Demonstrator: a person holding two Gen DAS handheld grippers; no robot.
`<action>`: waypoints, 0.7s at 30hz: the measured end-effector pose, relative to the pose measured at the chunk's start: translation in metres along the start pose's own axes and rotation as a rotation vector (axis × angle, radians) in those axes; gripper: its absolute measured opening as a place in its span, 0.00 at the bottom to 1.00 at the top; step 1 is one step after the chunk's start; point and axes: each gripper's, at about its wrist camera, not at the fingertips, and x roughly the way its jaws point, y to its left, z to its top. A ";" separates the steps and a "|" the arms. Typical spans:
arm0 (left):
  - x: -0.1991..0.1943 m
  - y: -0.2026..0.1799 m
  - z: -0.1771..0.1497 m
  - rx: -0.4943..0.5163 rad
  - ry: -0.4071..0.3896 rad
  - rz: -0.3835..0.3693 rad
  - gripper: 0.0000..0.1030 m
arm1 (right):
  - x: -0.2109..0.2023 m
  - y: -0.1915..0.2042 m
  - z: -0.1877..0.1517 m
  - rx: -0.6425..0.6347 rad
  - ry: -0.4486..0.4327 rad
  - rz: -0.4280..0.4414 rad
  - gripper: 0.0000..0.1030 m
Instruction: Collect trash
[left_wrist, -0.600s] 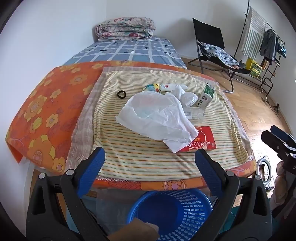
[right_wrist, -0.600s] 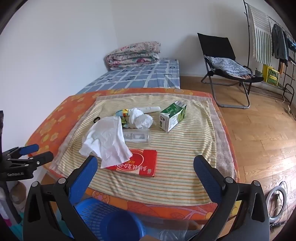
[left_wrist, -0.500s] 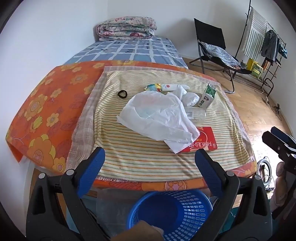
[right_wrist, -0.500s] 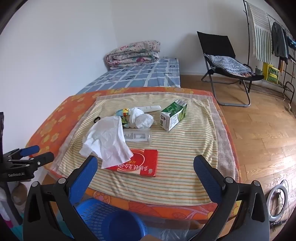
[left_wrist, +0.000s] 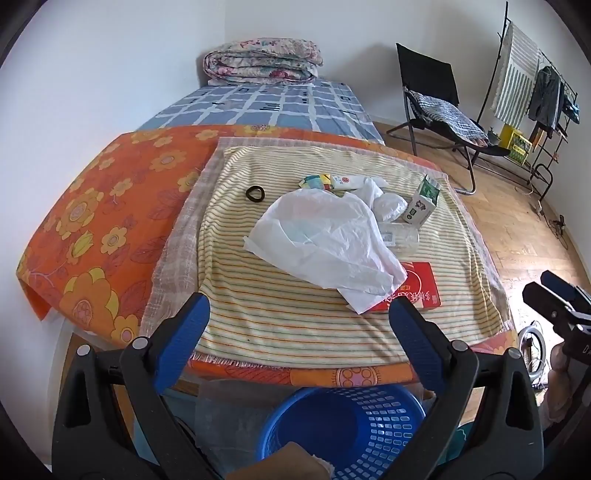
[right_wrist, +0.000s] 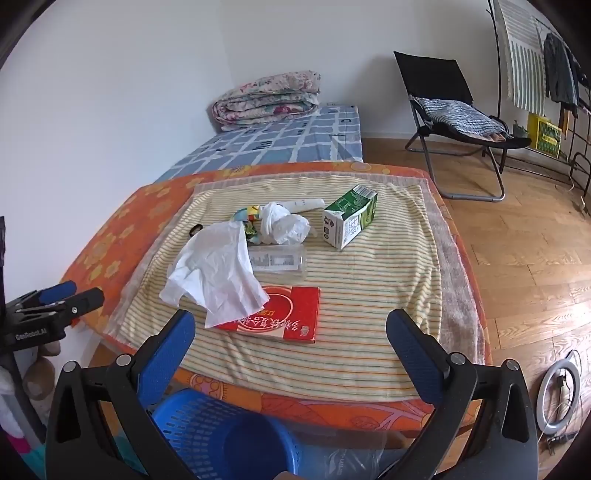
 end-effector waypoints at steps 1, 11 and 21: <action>0.000 0.000 0.001 -0.002 -0.001 0.001 0.97 | 0.000 0.000 0.000 0.001 0.000 0.000 1.00; 0.000 0.003 0.003 -0.003 0.000 -0.001 0.97 | 0.002 0.000 -0.002 0.004 0.009 0.011 1.00; 0.000 0.004 0.003 -0.002 -0.002 0.001 0.97 | 0.003 -0.003 -0.002 0.020 0.022 0.015 1.00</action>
